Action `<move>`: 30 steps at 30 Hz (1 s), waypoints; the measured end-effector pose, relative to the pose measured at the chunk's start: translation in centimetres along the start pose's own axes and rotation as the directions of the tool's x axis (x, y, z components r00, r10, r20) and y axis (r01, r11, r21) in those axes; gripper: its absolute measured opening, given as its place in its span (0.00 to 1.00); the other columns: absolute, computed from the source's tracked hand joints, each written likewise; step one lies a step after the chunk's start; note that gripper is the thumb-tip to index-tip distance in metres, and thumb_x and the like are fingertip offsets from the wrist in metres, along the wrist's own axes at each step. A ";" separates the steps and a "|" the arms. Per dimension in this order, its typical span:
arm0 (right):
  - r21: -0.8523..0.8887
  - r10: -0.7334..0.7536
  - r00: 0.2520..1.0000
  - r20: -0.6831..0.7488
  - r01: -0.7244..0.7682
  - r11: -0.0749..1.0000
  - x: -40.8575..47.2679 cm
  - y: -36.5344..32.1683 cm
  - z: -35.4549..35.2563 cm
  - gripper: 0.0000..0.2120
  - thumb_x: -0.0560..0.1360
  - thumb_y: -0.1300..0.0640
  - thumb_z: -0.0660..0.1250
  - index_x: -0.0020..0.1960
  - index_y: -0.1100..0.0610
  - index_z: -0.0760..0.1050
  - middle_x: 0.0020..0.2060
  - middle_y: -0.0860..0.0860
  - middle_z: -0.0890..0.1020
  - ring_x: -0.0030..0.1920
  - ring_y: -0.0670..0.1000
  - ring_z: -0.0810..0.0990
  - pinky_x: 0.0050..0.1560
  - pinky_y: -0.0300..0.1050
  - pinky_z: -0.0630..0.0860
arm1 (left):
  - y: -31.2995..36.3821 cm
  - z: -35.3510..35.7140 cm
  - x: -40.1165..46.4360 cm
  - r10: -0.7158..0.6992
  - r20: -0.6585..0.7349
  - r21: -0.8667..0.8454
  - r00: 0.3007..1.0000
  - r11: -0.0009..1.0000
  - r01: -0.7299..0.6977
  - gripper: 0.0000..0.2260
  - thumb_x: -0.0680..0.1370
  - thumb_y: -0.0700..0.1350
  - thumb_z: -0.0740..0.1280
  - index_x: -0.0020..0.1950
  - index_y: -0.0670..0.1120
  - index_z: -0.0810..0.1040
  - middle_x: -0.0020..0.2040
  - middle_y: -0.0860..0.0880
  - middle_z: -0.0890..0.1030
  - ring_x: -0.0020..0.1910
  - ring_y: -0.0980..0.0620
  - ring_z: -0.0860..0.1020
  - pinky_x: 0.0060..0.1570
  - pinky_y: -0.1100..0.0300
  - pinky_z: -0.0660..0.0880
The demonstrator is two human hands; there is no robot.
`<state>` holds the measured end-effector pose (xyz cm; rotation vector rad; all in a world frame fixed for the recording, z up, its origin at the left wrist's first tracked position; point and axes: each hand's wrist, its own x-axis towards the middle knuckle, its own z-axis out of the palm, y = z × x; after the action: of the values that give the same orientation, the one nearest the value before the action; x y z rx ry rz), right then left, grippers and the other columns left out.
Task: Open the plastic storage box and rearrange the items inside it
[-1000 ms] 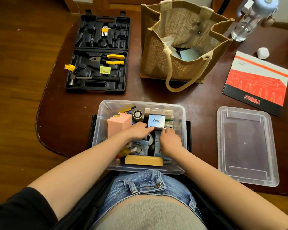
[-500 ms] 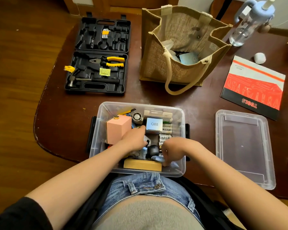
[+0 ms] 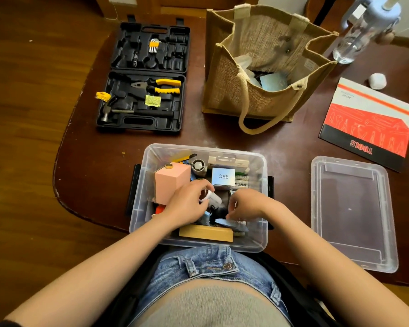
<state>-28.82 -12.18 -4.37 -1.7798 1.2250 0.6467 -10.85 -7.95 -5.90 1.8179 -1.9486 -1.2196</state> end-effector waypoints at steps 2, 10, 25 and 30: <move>0.022 0.013 0.999 -0.040 -0.012 1.000 0.2 -0.1 0.4 0.11 0.72 0.51 0.69 0.47 0.59 0.81 0.45 0.54 0.83 0.41 0.50 0.78 0.41 0.43 0.74 | -0.1 0.1 -0.3 0.036 -0.034 0.017 0.999 0.999 -0.036 0.12 0.75 0.40 0.66 0.56 0.53 0.75 0.52 0.57 0.76 0.46 0.57 0.75 0.37 0.73 0.66; 0.006 0.023 0.999 0.024 -0.023 1.000 0.5 -0.2 1.5 0.16 0.73 0.50 0.69 0.52 0.62 0.80 0.48 0.57 0.83 0.44 0.55 0.80 0.40 0.44 0.73 | 0.0 -0.6 -1.7 0.102 -0.266 -0.003 0.959 0.994 -0.107 0.13 0.75 0.39 0.68 0.58 0.50 0.76 0.51 0.58 0.75 0.49 0.63 0.70 0.43 0.77 0.64; 0.079 -0.016 0.990 -0.139 0.027 0.997 -0.7 0.0 1.6 0.13 0.75 0.50 0.66 0.52 0.58 0.80 0.50 0.54 0.82 0.49 0.53 0.79 0.49 0.47 0.75 | 0.6 -0.6 -1.4 0.234 -0.048 0.051 0.971 0.972 -0.231 0.12 0.77 0.39 0.66 0.59 0.48 0.77 0.57 0.53 0.78 0.58 0.55 0.74 0.58 0.57 0.72; 0.098 -0.008 0.993 -0.121 0.020 0.995 -0.4 -0.1 1.6 0.12 0.75 0.49 0.66 0.51 0.56 0.79 0.48 0.52 0.82 0.48 0.52 0.79 0.47 0.46 0.75 | -0.7 -3.3 -2.5 0.114 -0.503 0.173 0.857 0.984 -0.029 0.15 0.72 0.40 0.71 0.58 0.47 0.78 0.61 0.47 0.74 0.61 0.47 0.71 0.62 0.51 0.67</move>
<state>-28.80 -10.60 -4.75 -1.7634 1.3021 0.4678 -7.70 -7.00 -3.34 1.8749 -1.8118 -0.4838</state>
